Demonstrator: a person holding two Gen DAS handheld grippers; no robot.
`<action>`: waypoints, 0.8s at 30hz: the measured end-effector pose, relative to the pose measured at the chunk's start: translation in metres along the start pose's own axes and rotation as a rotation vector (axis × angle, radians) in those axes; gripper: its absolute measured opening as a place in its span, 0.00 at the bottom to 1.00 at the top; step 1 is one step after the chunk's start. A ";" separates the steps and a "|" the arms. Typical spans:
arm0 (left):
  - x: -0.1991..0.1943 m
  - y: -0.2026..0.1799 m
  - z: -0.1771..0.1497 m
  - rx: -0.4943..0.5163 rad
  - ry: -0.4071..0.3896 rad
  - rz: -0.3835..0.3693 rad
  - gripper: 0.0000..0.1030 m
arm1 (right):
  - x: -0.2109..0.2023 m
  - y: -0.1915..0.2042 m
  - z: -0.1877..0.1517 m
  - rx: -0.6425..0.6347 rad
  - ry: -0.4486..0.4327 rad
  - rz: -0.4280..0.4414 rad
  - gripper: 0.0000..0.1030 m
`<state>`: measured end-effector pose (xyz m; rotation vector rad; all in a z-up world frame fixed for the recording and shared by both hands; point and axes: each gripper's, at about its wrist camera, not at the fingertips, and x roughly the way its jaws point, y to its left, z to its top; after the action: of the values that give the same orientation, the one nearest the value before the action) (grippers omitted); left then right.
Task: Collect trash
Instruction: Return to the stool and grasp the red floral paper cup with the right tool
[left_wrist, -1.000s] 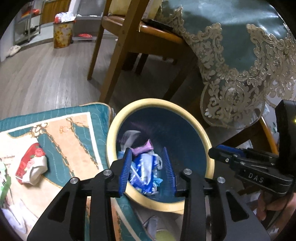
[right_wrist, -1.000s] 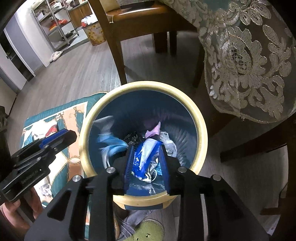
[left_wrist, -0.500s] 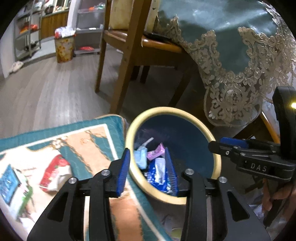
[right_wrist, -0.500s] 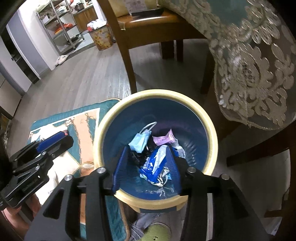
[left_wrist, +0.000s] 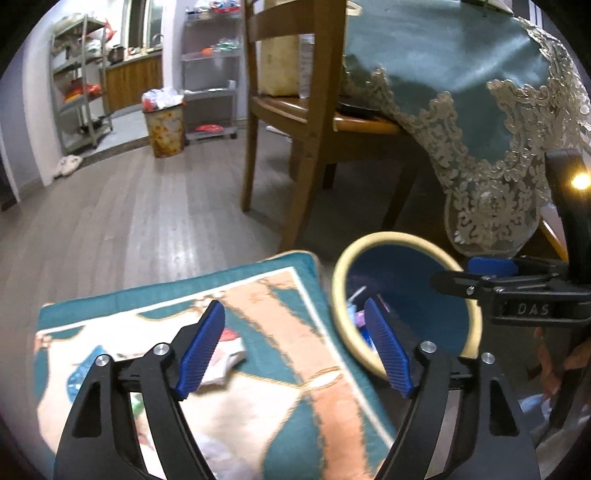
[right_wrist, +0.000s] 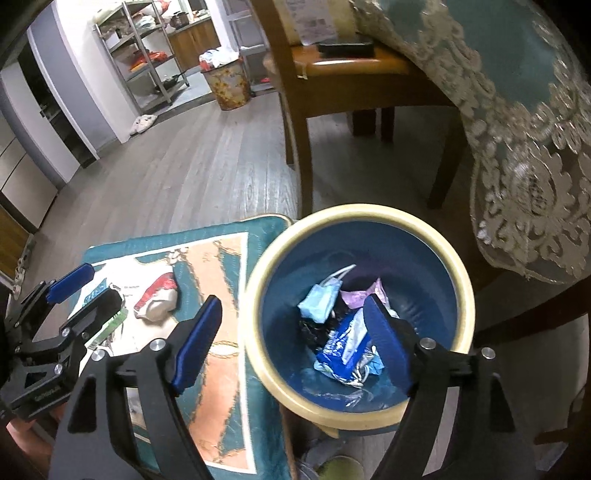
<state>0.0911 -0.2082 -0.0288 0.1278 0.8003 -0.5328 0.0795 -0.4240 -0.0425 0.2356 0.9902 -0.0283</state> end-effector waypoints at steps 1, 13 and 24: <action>-0.001 0.003 -0.001 0.002 0.003 0.009 0.78 | 0.000 0.005 0.001 -0.006 -0.004 0.001 0.81; -0.029 0.057 -0.016 0.023 0.006 0.115 0.88 | 0.010 0.056 0.008 -0.050 -0.010 0.014 0.94; -0.066 0.125 -0.022 0.004 0.007 0.173 0.88 | 0.028 0.107 0.007 -0.141 -0.017 0.019 0.94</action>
<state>0.1015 -0.0671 -0.0086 0.2009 0.7863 -0.3706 0.1152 -0.3189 -0.0425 0.1155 0.9688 0.0569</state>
